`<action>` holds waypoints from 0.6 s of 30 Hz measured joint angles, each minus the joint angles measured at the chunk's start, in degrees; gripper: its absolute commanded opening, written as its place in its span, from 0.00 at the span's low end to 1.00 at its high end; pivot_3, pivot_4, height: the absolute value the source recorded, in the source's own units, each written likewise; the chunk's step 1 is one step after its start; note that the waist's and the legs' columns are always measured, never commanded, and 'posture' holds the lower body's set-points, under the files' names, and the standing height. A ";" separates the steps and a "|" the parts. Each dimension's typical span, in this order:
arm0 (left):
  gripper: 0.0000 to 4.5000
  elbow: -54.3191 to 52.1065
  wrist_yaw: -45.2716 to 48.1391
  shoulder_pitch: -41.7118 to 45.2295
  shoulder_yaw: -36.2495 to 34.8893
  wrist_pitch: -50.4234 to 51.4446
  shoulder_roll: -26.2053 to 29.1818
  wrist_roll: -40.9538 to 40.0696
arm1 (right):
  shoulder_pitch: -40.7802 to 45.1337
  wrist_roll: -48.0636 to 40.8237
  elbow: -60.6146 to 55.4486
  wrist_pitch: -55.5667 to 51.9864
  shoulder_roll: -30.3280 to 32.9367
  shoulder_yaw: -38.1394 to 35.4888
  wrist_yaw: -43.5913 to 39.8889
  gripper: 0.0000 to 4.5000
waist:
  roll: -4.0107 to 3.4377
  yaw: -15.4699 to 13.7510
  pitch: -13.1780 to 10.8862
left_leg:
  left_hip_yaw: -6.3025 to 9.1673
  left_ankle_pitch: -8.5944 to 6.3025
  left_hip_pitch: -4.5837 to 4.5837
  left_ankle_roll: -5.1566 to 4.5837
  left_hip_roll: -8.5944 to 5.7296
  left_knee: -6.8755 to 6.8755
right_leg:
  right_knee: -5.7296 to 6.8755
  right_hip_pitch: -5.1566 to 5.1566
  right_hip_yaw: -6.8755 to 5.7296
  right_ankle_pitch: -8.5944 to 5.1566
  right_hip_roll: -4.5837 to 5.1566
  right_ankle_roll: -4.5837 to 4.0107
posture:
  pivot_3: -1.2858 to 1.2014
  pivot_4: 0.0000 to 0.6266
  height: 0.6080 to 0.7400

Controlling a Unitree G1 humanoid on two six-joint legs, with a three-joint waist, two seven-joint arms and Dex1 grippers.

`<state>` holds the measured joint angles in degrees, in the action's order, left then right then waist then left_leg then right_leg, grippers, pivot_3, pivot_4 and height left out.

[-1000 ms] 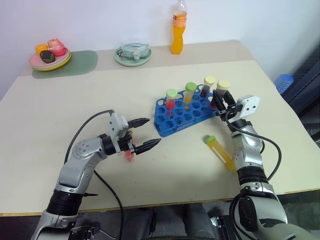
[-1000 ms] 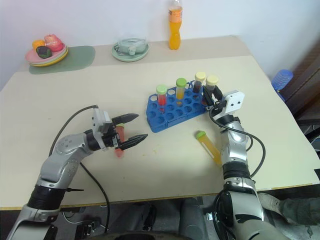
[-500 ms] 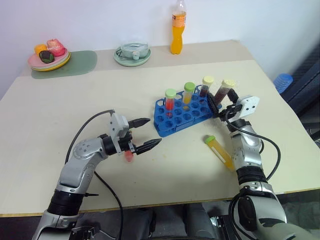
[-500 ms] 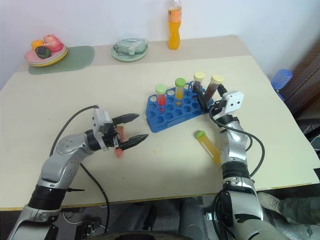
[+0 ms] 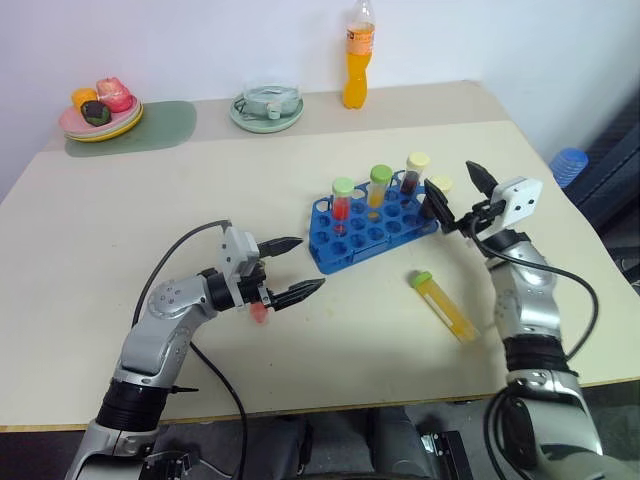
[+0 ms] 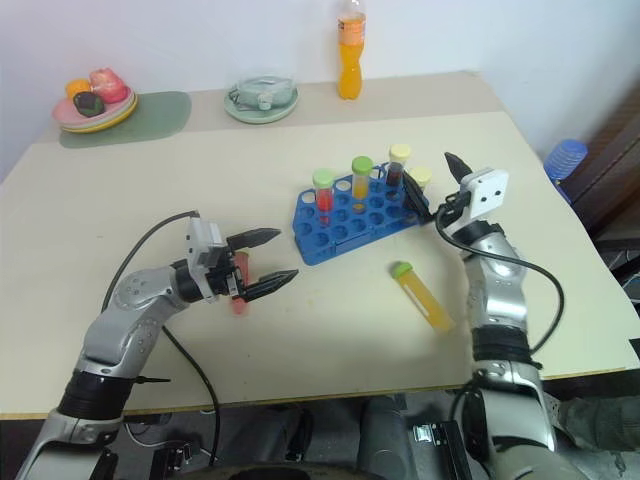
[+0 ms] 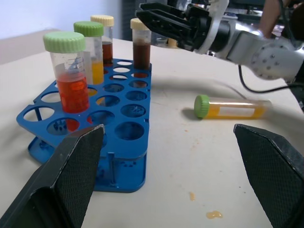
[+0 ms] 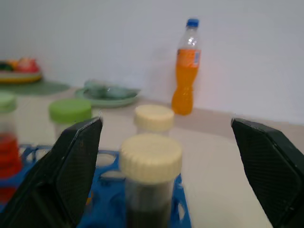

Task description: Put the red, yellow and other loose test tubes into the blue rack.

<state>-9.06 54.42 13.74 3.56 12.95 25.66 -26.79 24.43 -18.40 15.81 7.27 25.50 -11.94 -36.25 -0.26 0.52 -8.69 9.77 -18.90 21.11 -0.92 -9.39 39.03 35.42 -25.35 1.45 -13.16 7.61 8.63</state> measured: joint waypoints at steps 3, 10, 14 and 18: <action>1.00 0.36 0.63 0.39 0.23 -0.20 -0.13 0.14 | -7.53 -0.89 -14.37 -16.91 8.78 1.42 0.03 0.98 | -0.04 -0.45 0.01 | 0.01 0.00 0.09 0.00 -0.01 0.01 | 0.00 -0.07 0.00 0.00 0.02 0.00 | 0.52 0.24 1.00; 1.00 2.29 2.95 0.64 1.32 -1.36 -0.27 1.31 | -11.38 -9.91 -35.73 -55.19 25.61 1.64 -1.45 0.98 | -0.07 -1.29 0.03 | -0.07 -0.02 0.14 -0.03 0.02 0.08 | -0.06 -0.06 0.02 0.00 0.07 0.00 | 0.52 0.24 1.00; 1.00 3.53 3.70 1.12 1.83 -2.20 -0.78 1.39 | -4.24 -16.97 -38.41 -76.67 26.27 -0.05 1.70 0.98 | -0.05 -1.61 0.02 | -0.05 -0.03 0.19 -0.05 0.02 0.13 | -0.12 -0.04 -0.01 0.03 0.08 -0.03 | 0.52 0.24 1.00; 1.00 4.41 4.28 2.17 2.05 -2.47 -1.06 1.44 | 4.10 -21.52 -38.66 -95.64 25.81 0.11 4.50 0.98 | -0.05 -1.59 0.02 | -0.04 -0.04 0.22 -0.06 0.02 0.12 | -0.16 -0.05 -0.02 0.03 0.09 -0.04 | 0.52 0.24 1.00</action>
<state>-4.65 58.70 15.91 5.61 10.47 24.60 -25.36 28.54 -39.92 -22.85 -88.37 51.32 -11.83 -31.74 -0.31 -1.08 -8.67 9.73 -18.94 21.33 -0.98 -9.37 39.15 35.26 -25.41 1.43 -13.13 7.71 8.60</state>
